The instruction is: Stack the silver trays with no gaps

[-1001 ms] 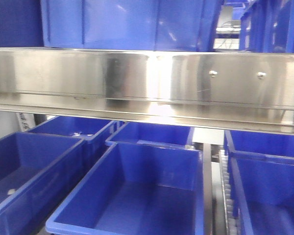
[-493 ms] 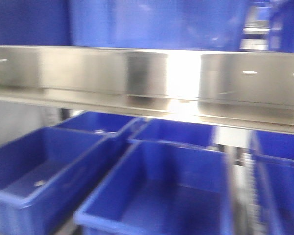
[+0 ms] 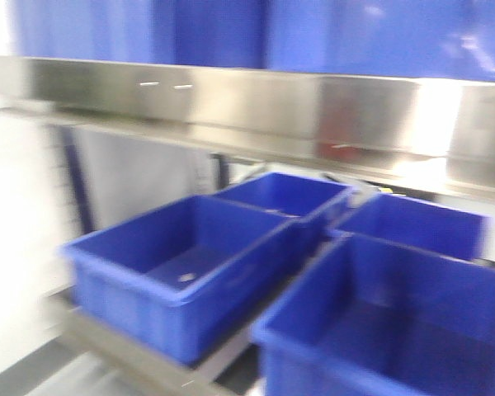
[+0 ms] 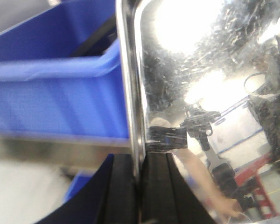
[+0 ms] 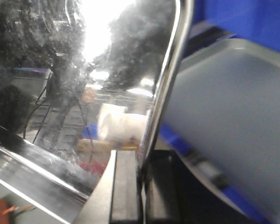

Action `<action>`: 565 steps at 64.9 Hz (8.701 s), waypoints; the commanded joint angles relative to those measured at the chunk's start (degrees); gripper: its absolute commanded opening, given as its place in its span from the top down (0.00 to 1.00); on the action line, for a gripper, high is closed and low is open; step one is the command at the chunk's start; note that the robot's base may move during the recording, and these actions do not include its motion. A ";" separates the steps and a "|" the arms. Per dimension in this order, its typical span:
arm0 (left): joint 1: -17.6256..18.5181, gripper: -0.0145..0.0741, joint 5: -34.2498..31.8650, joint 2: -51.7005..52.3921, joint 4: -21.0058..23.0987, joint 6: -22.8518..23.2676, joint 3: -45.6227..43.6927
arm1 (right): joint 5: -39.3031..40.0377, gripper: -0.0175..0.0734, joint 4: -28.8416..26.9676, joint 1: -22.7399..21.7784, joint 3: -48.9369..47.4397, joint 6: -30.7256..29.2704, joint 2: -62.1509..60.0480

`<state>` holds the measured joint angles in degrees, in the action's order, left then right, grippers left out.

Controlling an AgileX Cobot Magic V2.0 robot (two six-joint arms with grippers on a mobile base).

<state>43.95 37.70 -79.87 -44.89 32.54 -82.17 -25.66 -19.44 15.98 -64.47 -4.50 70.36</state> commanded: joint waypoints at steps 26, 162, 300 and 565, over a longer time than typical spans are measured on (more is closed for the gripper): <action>-1.52 0.86 5.83 1.66 -7.11 -0.37 -0.63 | -0.84 0.88 5.49 -1.56 0.11 -0.94 -0.61; -1.52 0.86 5.83 1.66 -7.11 -0.37 -0.63 | -0.84 0.88 5.49 -1.56 0.11 -0.94 -0.71; -5.19 0.85 18.38 -4.02 0.58 -0.82 -0.63 | -6.95 0.88 3.25 -0.37 -0.37 -1.05 6.07; -10.49 0.84 1.11 79.87 9.38 -2.88 52.81 | -10.67 0.89 8.56 0.71 35.64 -1.02 -70.36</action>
<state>36.32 42.59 -0.21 -37.69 29.80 -29.36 -37.90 -11.04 16.81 -28.97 -5.50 0.30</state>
